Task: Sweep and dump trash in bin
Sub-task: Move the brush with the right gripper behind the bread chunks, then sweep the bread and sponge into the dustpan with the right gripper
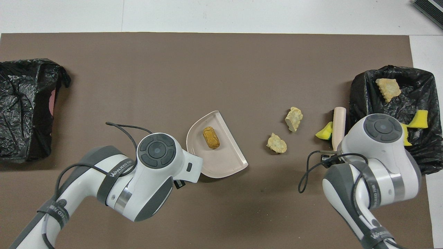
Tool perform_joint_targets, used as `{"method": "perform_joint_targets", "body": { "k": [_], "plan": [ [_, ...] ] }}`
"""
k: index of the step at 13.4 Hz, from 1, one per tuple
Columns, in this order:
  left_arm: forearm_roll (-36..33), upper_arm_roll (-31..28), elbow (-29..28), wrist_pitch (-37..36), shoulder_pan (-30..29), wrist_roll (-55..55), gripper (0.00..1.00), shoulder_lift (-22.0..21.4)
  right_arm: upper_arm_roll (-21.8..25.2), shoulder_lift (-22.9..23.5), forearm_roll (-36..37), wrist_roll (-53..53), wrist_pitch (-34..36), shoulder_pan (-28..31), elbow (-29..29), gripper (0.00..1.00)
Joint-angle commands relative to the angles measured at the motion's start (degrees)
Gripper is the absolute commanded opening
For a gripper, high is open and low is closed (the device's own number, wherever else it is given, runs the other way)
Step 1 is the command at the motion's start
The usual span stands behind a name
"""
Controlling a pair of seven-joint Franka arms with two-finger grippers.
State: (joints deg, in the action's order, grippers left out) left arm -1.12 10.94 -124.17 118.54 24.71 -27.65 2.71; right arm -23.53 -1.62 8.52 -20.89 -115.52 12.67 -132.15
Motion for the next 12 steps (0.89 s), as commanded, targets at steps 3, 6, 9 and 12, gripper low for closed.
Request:
{"method": "perform_joint_targets", "body": {
  "k": [3, 6, 9, 12],
  "plan": [
    [0.33, -0.65, -0.37, -0.06, 1.04, 1.46, 0.0, 0.02, -0.29, 3.81, -3.94, 3.48, -1.11, -8.33, 3.65, 0.0],
    [0.33, -0.57, -0.37, -0.06, 1.04, 1.46, 0.0, 0.02, -0.38, 7.67, -7.36, 2.96, -1.2, -12.73, 6.9, 0.0],
    [0.33, -0.57, -0.37, 0.11, 0.95, 1.46, 0.0, 0.02, -0.47, 9.7, -9.91, 3.57, -2.6, -18.1, 8.93, 0.0],
    [0.33, -0.57, -0.45, 0.29, 0.95, 1.55, 0.0, 0.02, -0.47, 11.37, -17.81, 6.29, -2.69, -21.89, 13.4, 0.0]
  ]
}}
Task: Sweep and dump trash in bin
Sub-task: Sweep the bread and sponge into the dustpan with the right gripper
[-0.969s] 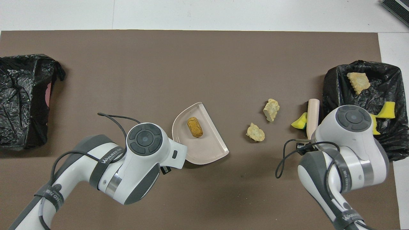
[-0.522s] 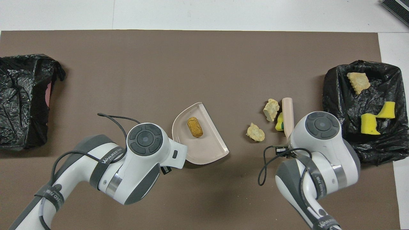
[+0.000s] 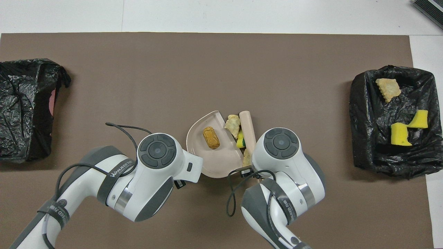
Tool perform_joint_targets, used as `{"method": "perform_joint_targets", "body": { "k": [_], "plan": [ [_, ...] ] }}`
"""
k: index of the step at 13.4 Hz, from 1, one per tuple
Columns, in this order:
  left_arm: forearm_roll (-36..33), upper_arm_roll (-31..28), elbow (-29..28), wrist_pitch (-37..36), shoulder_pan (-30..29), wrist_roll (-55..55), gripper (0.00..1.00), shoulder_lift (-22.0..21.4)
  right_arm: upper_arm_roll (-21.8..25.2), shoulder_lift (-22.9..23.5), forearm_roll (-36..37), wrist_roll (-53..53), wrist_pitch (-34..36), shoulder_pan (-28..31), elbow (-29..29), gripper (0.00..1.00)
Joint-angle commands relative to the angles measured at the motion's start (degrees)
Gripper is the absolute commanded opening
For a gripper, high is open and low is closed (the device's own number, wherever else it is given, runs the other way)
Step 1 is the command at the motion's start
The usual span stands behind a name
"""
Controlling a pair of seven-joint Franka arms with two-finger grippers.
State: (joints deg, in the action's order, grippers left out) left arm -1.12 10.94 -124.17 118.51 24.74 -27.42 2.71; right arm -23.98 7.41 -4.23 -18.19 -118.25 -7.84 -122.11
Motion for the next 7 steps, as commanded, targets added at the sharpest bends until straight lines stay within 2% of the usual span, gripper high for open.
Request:
{"method": "perform_joint_targets", "body": {
  "k": [1, 7],
  "plan": [
    [0.33, -0.57, -0.37, 0.31, 0.92, 1.32, 0.0, 0.02, -0.1, 2.87, -6.22, 3.6, 0.47, -1.65, 4.67, 0.0],
    [0.33, -0.66, -0.46, 0.31, 0.92, 1.32, 0.0, 0.02, -0.1, -1.42, -6.32, 3.78, 14.08, -1.21, 11.09, 0.0]
  ]
}}
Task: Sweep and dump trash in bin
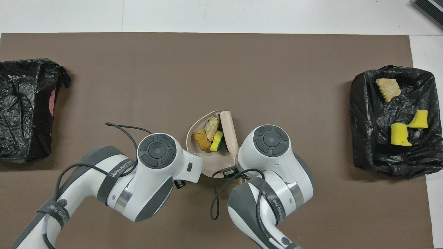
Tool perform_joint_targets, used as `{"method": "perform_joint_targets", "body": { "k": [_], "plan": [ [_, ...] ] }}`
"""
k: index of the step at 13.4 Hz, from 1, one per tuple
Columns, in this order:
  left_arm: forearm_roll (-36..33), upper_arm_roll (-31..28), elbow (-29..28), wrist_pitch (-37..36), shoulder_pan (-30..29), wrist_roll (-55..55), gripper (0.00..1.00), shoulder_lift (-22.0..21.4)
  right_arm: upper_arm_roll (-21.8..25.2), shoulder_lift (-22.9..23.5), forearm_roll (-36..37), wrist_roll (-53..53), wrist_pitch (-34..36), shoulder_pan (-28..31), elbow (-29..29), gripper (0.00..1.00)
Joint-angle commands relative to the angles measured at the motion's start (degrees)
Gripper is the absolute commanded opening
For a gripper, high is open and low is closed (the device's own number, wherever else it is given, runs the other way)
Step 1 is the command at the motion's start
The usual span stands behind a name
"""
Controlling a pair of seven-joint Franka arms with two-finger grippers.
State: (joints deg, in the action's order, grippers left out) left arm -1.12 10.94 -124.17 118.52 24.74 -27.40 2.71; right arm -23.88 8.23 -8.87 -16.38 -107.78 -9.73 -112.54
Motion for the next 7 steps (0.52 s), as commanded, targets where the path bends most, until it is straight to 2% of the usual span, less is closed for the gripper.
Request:
{"method": "perform_joint_targets", "body": {
  "k": [1, 4, 7],
  "plan": [
    [0.33, -0.66, -0.46, 0.4, 0.83, 1.12, 0.0, 0.01, -0.12, -2.95, -1.59, 1.97, 5.02, 0.68, 1.96, 0.0],
    [0.33, -0.57, -0.46, 0.49, 0.57, 1.12, 0.0, 0.01, 0.32, -4.19, 0.43, 2.05, 7.75, 0.94, 2.41, 0.0],
    [0.33, -0.57, -0.46, 0.49, 0.57, 1.47, 0.0, 0.01, 0.41, -4.54, 6.13, 2.05, 10.3, 1.03, 2.59, 0.0]
  ]
}}
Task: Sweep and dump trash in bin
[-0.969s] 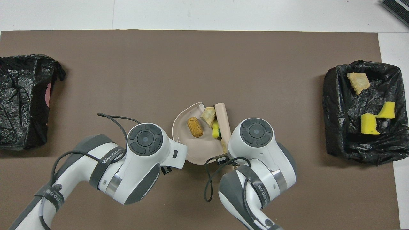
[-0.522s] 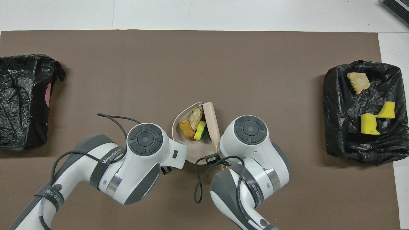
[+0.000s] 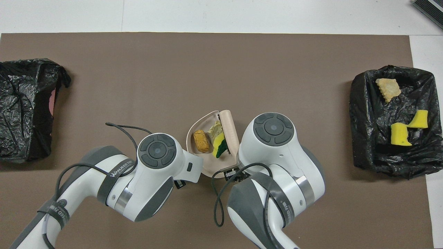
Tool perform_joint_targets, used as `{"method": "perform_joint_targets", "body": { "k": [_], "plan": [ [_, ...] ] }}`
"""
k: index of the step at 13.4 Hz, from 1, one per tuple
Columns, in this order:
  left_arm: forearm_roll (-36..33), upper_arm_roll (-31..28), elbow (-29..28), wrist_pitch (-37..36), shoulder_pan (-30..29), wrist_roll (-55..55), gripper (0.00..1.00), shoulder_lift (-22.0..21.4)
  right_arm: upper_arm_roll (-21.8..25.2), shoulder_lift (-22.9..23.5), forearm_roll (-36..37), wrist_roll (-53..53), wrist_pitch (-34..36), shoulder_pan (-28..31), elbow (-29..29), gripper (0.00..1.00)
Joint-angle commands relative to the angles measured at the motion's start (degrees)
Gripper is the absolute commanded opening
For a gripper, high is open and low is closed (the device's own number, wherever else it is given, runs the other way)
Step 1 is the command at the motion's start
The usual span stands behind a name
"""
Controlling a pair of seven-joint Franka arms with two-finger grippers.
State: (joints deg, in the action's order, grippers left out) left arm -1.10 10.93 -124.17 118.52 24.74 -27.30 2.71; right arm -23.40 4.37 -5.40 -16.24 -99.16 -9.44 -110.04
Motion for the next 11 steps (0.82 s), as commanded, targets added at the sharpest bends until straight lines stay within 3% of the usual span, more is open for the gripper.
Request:
{"method": "perform_joint_targets", "body": {
  "k": [1, 6, 11],
  "plan": [
    [0.31, -0.56, -0.46, 0.49, 0.57, 1.46, 0.0, 0.01, -0.07, -1.03, 4.67, 1.92, 2.56, 1.53, -0.52, 0.0],
    [0.31, -0.56, -0.89, 1.54, 0.48, 1.72, 0.0, 0.01, -0.07, -4.29, 6.28, 8.76, -3.03, 7.85, -10.26, 0.0],
    [0.31, -0.56, -1.07, 1.63, 0.39, 1.81, 0.0, -0.08, -0.59, -2.26, 5.06, 11.39, -8.24, 6.46, -12.39, 0.0]
  ]
}}
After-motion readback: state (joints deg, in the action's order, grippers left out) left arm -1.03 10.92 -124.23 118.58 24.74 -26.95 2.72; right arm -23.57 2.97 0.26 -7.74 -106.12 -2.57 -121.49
